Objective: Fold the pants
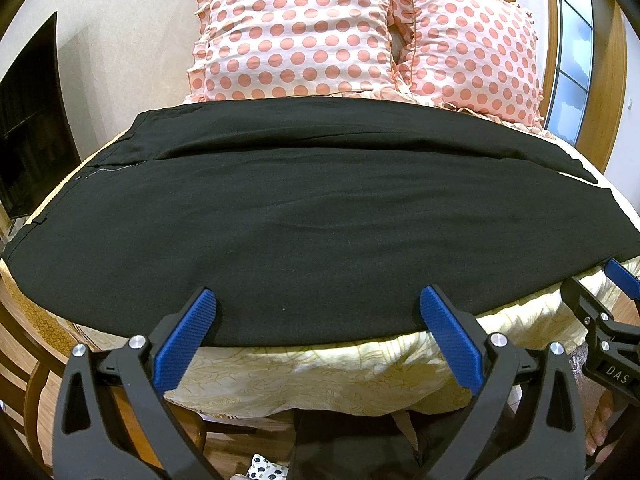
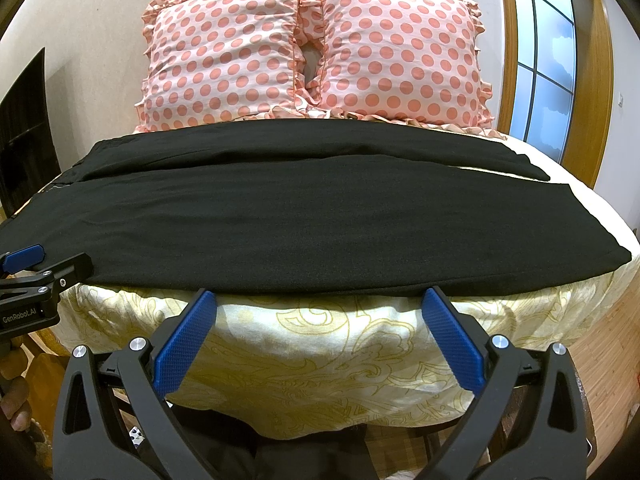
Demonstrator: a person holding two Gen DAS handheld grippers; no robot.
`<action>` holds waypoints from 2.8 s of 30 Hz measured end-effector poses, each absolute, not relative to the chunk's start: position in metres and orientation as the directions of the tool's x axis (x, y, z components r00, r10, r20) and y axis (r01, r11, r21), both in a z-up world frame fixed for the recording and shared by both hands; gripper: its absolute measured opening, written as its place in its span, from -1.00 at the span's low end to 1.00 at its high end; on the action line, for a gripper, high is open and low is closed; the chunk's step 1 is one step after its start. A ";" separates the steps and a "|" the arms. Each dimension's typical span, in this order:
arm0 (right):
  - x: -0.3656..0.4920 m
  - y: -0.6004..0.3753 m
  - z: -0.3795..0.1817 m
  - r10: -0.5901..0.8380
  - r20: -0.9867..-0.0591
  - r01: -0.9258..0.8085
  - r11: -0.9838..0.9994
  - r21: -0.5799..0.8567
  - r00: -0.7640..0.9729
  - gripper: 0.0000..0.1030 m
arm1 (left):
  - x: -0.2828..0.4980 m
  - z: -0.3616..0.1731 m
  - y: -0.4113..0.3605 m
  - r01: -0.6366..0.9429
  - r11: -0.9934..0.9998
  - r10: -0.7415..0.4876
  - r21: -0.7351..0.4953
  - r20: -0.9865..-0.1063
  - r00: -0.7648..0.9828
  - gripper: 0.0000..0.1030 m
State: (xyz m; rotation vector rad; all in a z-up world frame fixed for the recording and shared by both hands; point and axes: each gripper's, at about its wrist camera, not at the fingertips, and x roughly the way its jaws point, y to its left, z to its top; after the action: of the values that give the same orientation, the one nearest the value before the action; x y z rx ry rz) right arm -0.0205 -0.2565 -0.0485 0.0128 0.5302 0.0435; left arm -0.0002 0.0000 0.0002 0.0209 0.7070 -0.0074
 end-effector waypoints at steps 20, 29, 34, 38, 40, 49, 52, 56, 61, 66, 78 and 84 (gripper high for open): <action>-0.020 -0.258 -0.050 0.048 -0.506 -0.041 0.999 0.025 0.861 0.97 | 0.000 0.000 0.000 0.014 1.000 0.000 0.017 -0.649 0.761 0.97; -0.021 -0.261 -0.047 0.080 -0.508 -0.081 0.997 0.020 0.857 0.97 | 0.001 0.002 0.002 0.016 1.000 0.000 0.019 -0.661 0.750 0.97; -0.018 -0.264 -0.044 0.128 -0.516 -0.132 0.991 0.030 0.847 0.97 | 0.001 0.002 0.002 0.018 1.000 0.001 0.022 -0.662 0.749 0.97; -0.019 -0.281 -0.022 0.233 -0.480 -0.205 0.972 0.110 0.846 0.97 | 0.006 0.012 0.010 0.032 0.999 -0.026 -0.003 -0.668 0.743 0.96; -0.016 -0.295 -0.001 0.245 -0.437 -0.206 0.969 0.136 0.866 0.97 | 0.013 0.018 0.017 0.015 1.000 -0.026 -0.022 -0.655 0.755 0.96; 0.094 -0.390 0.066 0.057 -0.510 0.104 0.954 0.282 0.858 0.97 | 0.066 0.055 0.061 -0.112 0.993 0.069 -0.035 -0.600 0.797 0.96; 0.144 -0.422 0.065 -0.094 -0.553 0.260 0.938 0.230 0.828 0.97 | 0.088 0.060 0.066 -0.155 0.988 0.131 0.010 -0.582 0.803 0.96; 0.220 -0.458 0.056 -0.256 -0.629 0.441 0.884 0.154 0.734 0.86 | 0.109 0.060 0.069 -0.177 0.984 0.164 0.035 -0.574 0.802 0.96; 0.293 -0.494 0.042 -0.294 -0.720 0.572 0.802 0.171 0.628 0.48 | 0.127 0.052 0.073 -0.174 0.984 0.155 0.025 -0.591 0.792 0.96; 0.350 -0.508 0.026 -0.352 -0.775 0.668 0.735 0.118 0.524 0.12 | 0.134 0.042 0.078 -0.150 0.989 0.111 -0.011 -0.619 0.777 0.96; 0.370 -0.512 -0.006 -0.421 -0.794 0.734 0.678 0.044 0.437 -0.29 | 0.140 0.034 0.092 -0.153 0.983 0.048 -0.103 -0.660 0.749 0.96; 0.317 -0.521 0.003 -0.274 -0.756 0.677 0.677 0.287 0.595 -0.91 | 0.140 0.033 0.101 -0.180 0.972 0.034 -0.152 -0.665 0.746 0.96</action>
State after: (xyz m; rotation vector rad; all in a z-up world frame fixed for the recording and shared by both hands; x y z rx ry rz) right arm 0.3173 -0.5209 0.0032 0.6047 0.7415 -0.5936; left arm 0.1401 0.1013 0.0330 -0.2127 0.7207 0.1176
